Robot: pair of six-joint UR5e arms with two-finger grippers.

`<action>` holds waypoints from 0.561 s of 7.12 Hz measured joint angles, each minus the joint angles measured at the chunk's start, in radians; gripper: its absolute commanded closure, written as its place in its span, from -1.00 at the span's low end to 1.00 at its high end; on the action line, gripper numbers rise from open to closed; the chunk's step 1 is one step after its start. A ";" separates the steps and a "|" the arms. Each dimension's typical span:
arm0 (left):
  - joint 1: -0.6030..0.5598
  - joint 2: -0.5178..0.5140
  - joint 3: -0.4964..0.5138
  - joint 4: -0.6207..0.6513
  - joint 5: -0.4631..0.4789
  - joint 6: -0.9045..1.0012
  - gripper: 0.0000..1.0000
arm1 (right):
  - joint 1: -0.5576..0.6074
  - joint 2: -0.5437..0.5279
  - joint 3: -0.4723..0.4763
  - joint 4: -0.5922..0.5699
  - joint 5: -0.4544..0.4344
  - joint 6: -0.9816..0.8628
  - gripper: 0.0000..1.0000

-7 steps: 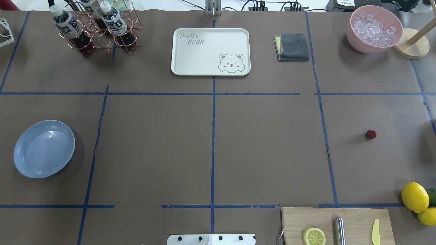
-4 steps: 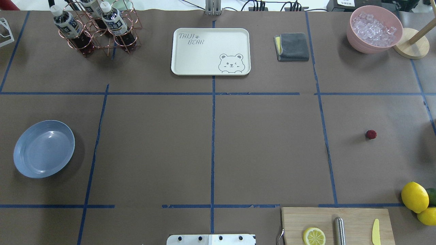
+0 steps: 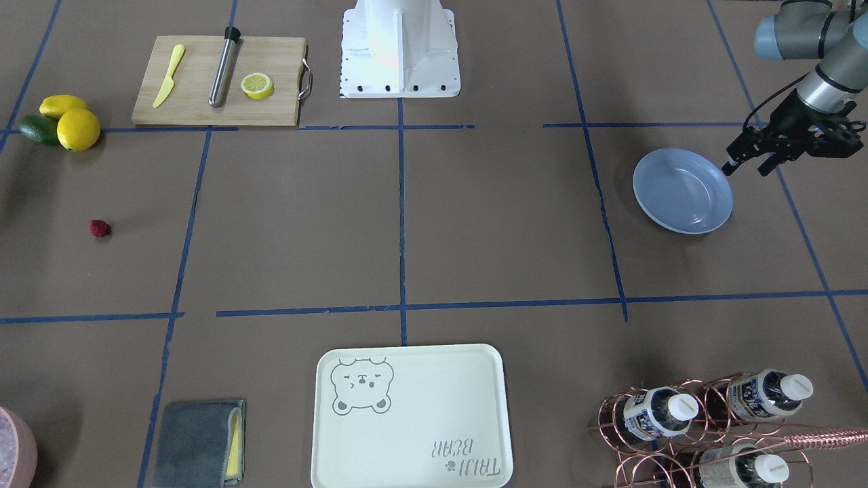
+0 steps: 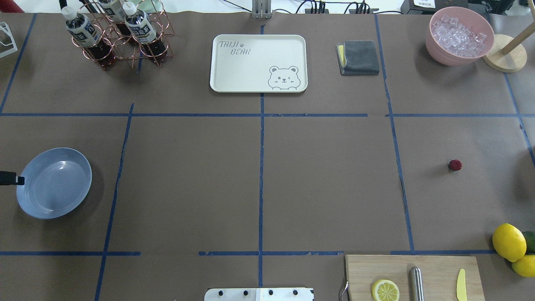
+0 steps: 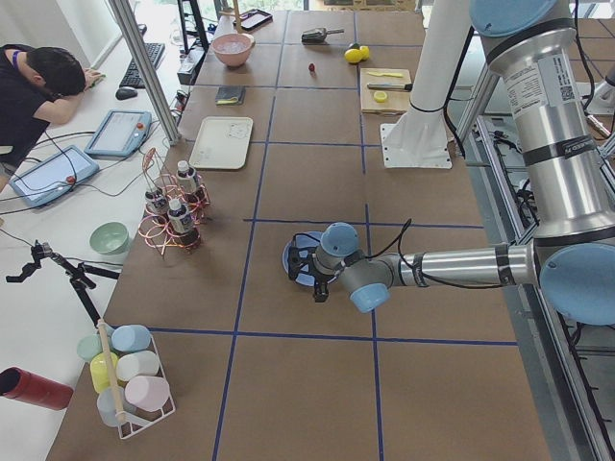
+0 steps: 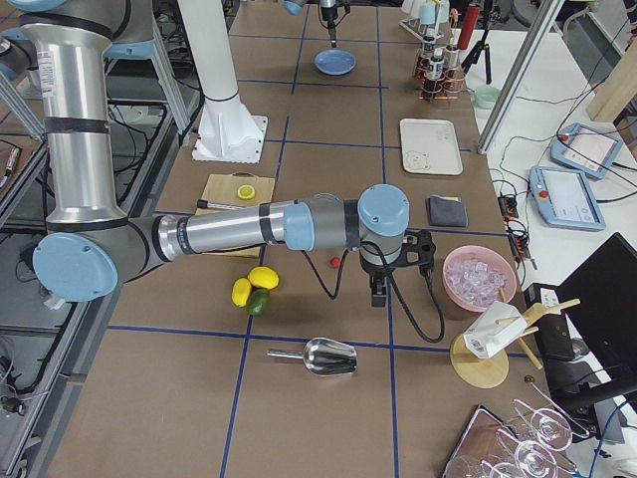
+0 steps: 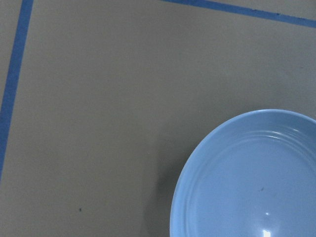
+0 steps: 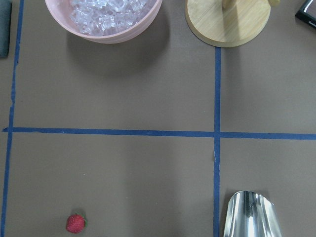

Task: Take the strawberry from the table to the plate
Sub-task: 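Lower the left gripper onto the rim of the light-blue plate and grip it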

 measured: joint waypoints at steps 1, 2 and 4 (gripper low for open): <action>0.017 -0.013 0.017 -0.001 0.015 -0.014 -0.50 | 0.000 0.000 0.000 0.000 0.002 0.005 -1.00; 0.025 -0.028 0.038 -0.001 0.021 -0.019 -0.23 | 0.000 0.000 0.002 0.000 0.004 0.007 -1.00; 0.032 -0.042 0.059 -0.001 0.023 -0.019 0.52 | 0.000 0.001 0.006 0.000 0.007 0.009 -1.00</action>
